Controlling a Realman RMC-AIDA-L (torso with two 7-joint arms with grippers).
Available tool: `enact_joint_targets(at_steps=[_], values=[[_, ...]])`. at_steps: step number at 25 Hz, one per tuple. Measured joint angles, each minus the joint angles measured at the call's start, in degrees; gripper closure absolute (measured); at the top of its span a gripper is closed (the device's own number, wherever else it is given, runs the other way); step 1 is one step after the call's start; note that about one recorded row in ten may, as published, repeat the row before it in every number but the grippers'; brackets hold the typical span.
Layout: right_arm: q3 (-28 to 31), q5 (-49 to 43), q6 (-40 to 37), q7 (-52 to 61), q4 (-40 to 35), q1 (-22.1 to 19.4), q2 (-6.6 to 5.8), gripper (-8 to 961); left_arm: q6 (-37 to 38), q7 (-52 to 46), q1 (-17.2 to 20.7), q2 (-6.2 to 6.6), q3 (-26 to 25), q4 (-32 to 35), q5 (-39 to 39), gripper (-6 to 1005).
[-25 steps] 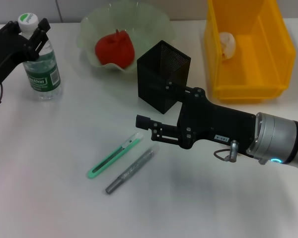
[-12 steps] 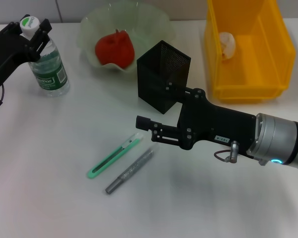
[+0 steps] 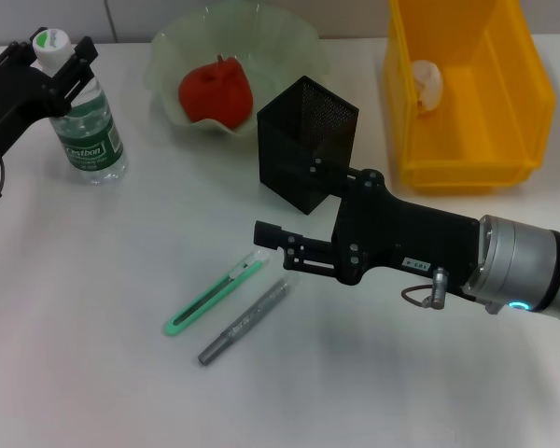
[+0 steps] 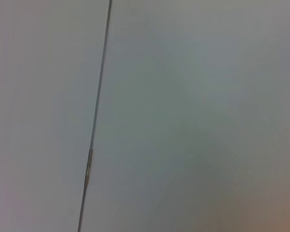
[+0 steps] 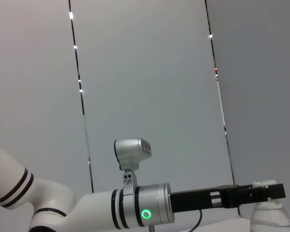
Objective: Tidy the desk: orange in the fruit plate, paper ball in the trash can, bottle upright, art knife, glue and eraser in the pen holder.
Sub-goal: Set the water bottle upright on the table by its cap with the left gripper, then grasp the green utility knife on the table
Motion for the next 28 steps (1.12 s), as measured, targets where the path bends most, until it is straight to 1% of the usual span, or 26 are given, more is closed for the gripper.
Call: enact_joint_targets(at_steps=[7,10,11,13,15,17,18,19,22,24,25,26,27,28], values=[[-0.05,0.00,0.00,0.10,0.00,0.00,0.00,222,2.80,-0.34,0.34,0.12,-0.30,0.76,-0.10,359],[-0.04,0.00,0.00,0.12,0.00,0.00,0.00,222,5.05,-0.61,0.73,0.17,-0.31,1.53,-0.11,273],[-0.03,0.00,0.01,0.13,0.00,0.00,0.00,222,6.51,-1.58,1.12,0.16,-0.22,2.70,-0.12,244],[-0.02,0.00,0.01,0.16,-0.06,-0.04,0.00,222,9.69,-3.52,1.75,0.15,-0.21,3.78,-0.12,233],[-0.01,0.00,0.01,0.19,-0.11,-0.09,0.00,222,11.10,-4.13,2.03,0.17,-0.32,3.97,-0.15,221],[0.01,0.00,0.01,0.26,-0.19,-0.23,0.00,222,16.98,-6.37,3.06,0.24,-0.47,4.94,-0.23,221],[0.13,0.00,-0.02,0.30,-0.26,-0.35,-0.01,222,21.76,-8.76,4.13,0.32,0.85,6.90,0.46,222],[0.13,0.00,-0.02,0.30,-0.26,-0.35,-0.01,222,21.76,-8.76,4.13,0.32,0.85,6.90,0.46,222],[0.33,0.00,-0.36,0.31,-0.33,-0.44,-0.12,222,27.79,-14.35,6.57,0.42,7.23,12.44,1.12,222],[0.42,0.00,-1.03,0.31,-0.36,-0.50,-0.31,222,30.17,-16.66,8.43,0.49,12.18,16.16,1.15,223],[0.44,0.00,-1.49,0.37,-0.39,-0.58,-0.42,222,31.52,-17.84,9.86,0.70,15.53,18.45,1.16,223],[0.49,0.00,-1.84,0.48,-0.40,-0.64,-0.52,223,32.22,-18.47,10.61,0.86,17.44,19.62,1.17,223],[0.75,-0.05,-2.50,0.85,-0.45,-0.71,-0.76,223,33.01,-19.29,11.58,1.18,19.93,20.89,1.19,224],[1.71,-0.34,-4.37,1.90,-0.35,-0.81,-1.64,223,33.88,-20.61,12.87,2.07,24.26,22.35,1.20,224]])
